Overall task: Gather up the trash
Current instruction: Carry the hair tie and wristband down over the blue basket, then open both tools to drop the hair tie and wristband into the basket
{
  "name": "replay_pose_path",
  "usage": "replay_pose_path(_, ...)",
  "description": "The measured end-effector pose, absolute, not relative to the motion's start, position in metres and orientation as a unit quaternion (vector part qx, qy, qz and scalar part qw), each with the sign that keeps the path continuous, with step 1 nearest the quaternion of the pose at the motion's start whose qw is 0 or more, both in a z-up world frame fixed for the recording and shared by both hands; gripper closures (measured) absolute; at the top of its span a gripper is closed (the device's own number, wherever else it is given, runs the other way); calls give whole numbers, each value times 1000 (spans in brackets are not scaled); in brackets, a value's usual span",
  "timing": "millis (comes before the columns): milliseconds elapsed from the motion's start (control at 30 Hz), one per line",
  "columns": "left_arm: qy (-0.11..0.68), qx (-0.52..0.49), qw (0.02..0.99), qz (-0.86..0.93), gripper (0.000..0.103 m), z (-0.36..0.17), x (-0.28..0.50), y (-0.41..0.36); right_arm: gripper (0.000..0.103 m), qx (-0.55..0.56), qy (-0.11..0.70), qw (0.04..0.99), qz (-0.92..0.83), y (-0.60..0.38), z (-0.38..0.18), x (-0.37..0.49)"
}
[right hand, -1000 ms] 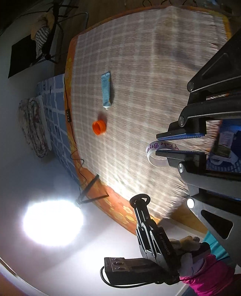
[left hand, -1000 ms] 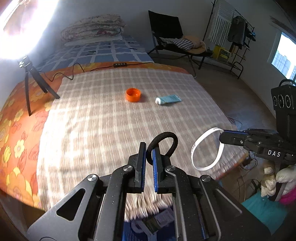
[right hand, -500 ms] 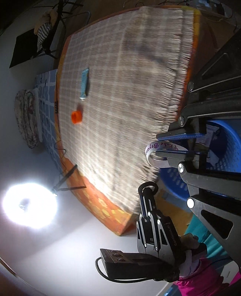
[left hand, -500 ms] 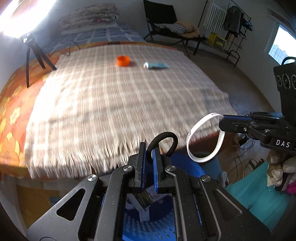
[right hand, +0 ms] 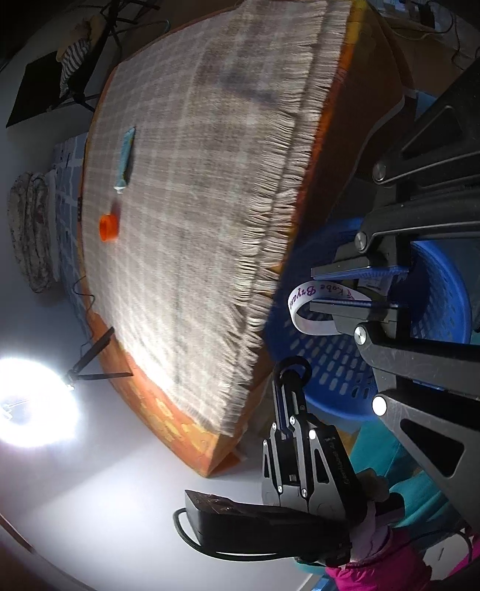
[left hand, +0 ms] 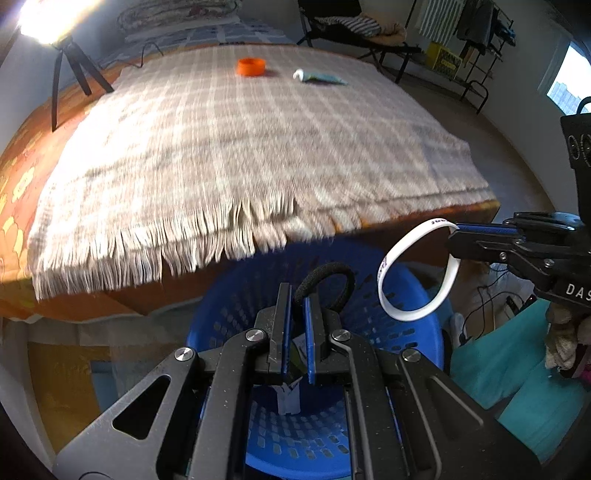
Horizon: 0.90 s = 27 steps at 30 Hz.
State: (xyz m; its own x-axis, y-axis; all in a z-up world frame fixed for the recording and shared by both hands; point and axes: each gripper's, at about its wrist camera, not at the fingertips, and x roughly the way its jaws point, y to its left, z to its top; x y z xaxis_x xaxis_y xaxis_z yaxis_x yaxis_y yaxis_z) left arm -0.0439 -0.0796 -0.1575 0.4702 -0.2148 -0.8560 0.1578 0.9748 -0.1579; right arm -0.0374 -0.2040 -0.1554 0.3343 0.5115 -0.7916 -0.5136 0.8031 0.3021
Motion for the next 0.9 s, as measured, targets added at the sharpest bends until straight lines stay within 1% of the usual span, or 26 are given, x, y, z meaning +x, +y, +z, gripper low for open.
replay_pose_path(233, 521, -22, 847, -99, 99, -177, -45, -78, 94, -16, 499, 810, 309, -200, -174, -42)
replay_pose_path(300, 524, -21, 846, -97, 99, -181, -45, -78, 91, -18, 502, 808, 308, -200, -177, -42)
replay_pose_path(533, 540, -16, 836, -98, 99, -193, -48, -79, 90, -23, 512, 803, 303, -200, -187, -41)
replay_pose_path(633, 546, -13, 832, -96, 98, -198, -50, -80, 81, -24, 514, 802, 302, -200, -189, -41)
replay_pose_path(667, 547, -12, 831, -95, 92, -200, -50, -80, 77, -25, 515, 802, 302, -200, -189, -41)
replay_pose_path(700, 549, -12, 831, -94, 79, -201, -51, -80, 74, -26, 516, 802, 301, -200, -190, -41)
replay_pose_path(733, 548, -12, 831, -91, 68, -202, -52, -80, 73, -26, 516, 802, 301, -199, -190, -41)
replay_pose_path(767, 546, -12, 833, -87, 52, -203, -53, -79, 69, -28, 517, 801, 299, -199, -191, -41)
replay_pose_path(800, 543, -12, 836, -83, 42, -203, -54, -79, 60, -30, 518, 801, 298, -200, -192, -40)
replay_pose_path(833, 541, -13, 837, -79, 41, -203, -55, -78, 54, -31, 518, 801, 297, -200, -192, -40)
replay_pose_path(867, 541, -13, 837, -78, 41, -205, -55, -77, 43, -33, 518, 802, 294, -200, -192, -40)
replay_pose_path(900, 544, -14, 836, -76, 40, -207, -55, -76, 35, -34, 518, 803, 292, -200, -192, -40)
